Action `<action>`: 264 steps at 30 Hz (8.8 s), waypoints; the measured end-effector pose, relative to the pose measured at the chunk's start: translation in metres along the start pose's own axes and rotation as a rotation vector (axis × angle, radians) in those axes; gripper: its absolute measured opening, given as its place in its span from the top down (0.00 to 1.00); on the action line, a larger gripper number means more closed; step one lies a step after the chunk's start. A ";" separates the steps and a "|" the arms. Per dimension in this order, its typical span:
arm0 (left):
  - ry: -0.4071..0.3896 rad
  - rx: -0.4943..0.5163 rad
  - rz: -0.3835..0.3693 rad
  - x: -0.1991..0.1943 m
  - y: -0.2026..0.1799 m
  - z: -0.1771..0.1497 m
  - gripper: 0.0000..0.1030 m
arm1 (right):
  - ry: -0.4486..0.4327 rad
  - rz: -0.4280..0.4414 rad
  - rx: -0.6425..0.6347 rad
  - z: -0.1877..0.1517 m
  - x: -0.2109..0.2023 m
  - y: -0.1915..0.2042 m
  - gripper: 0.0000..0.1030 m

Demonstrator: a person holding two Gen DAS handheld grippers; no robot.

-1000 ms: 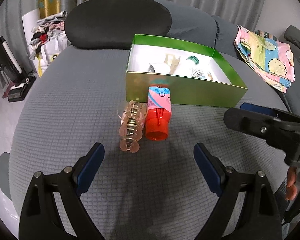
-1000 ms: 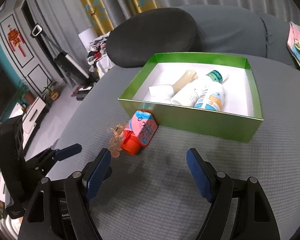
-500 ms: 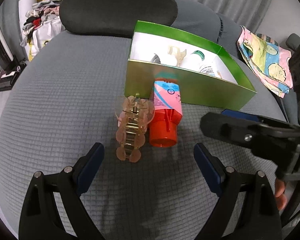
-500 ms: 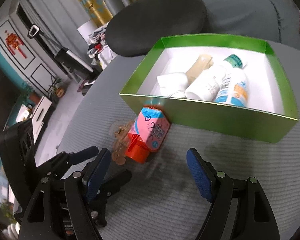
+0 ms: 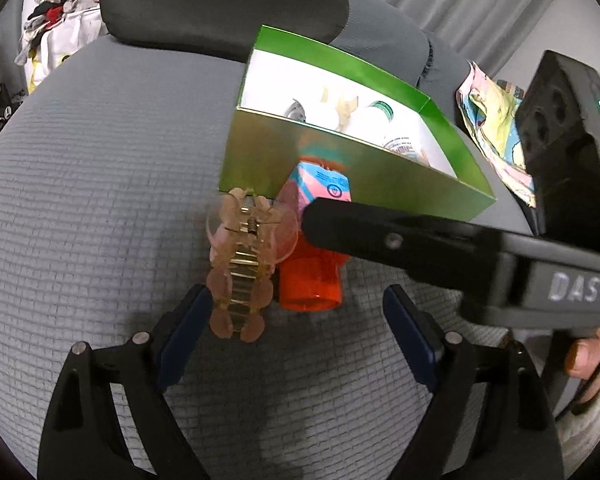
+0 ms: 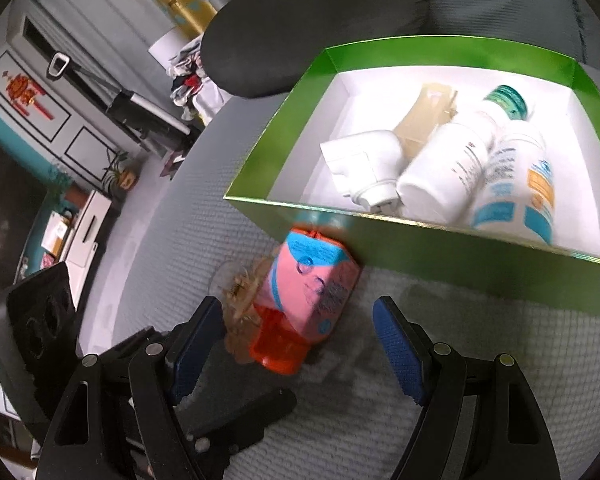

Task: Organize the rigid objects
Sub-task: 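Close the right gripper around the pink-and-red packaged item, then lift the pink-and-red item with the right gripper over the box, then lower the pink-and-red item into the box and open the right gripper, then move the right gripper to the gold-and-pink hair clip and close it, then lift the hair clip with the right gripper over the box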

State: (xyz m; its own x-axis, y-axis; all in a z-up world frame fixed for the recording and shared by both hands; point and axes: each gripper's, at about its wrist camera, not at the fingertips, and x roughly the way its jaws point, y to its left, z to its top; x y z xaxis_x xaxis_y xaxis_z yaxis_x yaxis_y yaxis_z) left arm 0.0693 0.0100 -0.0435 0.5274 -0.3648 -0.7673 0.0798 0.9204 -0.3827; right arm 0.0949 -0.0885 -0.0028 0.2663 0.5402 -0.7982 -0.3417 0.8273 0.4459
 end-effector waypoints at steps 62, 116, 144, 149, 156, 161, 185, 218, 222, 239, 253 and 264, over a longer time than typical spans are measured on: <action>-0.044 0.143 0.182 0.015 -0.071 -0.009 0.51 | 0.013 0.161 0.025 -0.018 -0.023 -0.012 0.56; -0.275 0.394 0.143 -0.064 -0.177 0.045 0.51 | -0.327 0.119 -0.025 0.003 -0.184 -0.004 0.56; -0.125 0.339 0.112 0.028 -0.156 0.104 0.50 | -0.255 0.099 0.068 0.064 -0.114 -0.076 0.56; -0.079 0.309 0.099 0.050 -0.146 0.112 0.50 | -0.224 0.091 0.089 0.070 -0.093 -0.091 0.56; -0.016 0.261 0.068 0.076 -0.136 0.121 0.50 | -0.192 0.070 0.114 0.077 -0.072 -0.106 0.56; 0.005 0.239 0.060 0.083 -0.133 0.124 0.50 | -0.176 0.062 0.122 0.081 -0.064 -0.110 0.56; -0.012 0.164 0.084 0.056 -0.114 0.111 0.16 | -0.283 -0.054 0.143 0.057 -0.113 -0.119 0.34; -0.048 -0.074 0.235 -0.047 0.016 -0.008 0.14 | -0.101 0.000 -0.037 -0.064 -0.087 -0.014 0.32; -0.016 -0.073 0.233 -0.031 0.024 -0.013 0.14 | -0.061 0.086 0.012 -0.055 -0.064 -0.006 0.32; -0.014 -0.009 0.165 0.013 0.026 0.007 0.27 | 0.054 0.121 0.085 -0.004 0.037 0.019 0.32; -0.009 0.123 0.211 0.022 0.002 0.006 0.60 | 0.067 0.179 0.080 -0.014 0.046 0.014 0.46; -0.143 0.246 0.177 -0.027 -0.057 0.029 0.60 | -0.101 0.195 0.025 -0.002 -0.041 0.023 0.46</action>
State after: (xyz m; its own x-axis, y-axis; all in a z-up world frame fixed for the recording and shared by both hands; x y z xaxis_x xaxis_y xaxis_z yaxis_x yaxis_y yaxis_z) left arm 0.0748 -0.0284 0.0138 0.6636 -0.1888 -0.7238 0.1689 0.9805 -0.1009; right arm 0.0746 -0.0914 0.0398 0.2869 0.7021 -0.6517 -0.3735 0.7084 0.5988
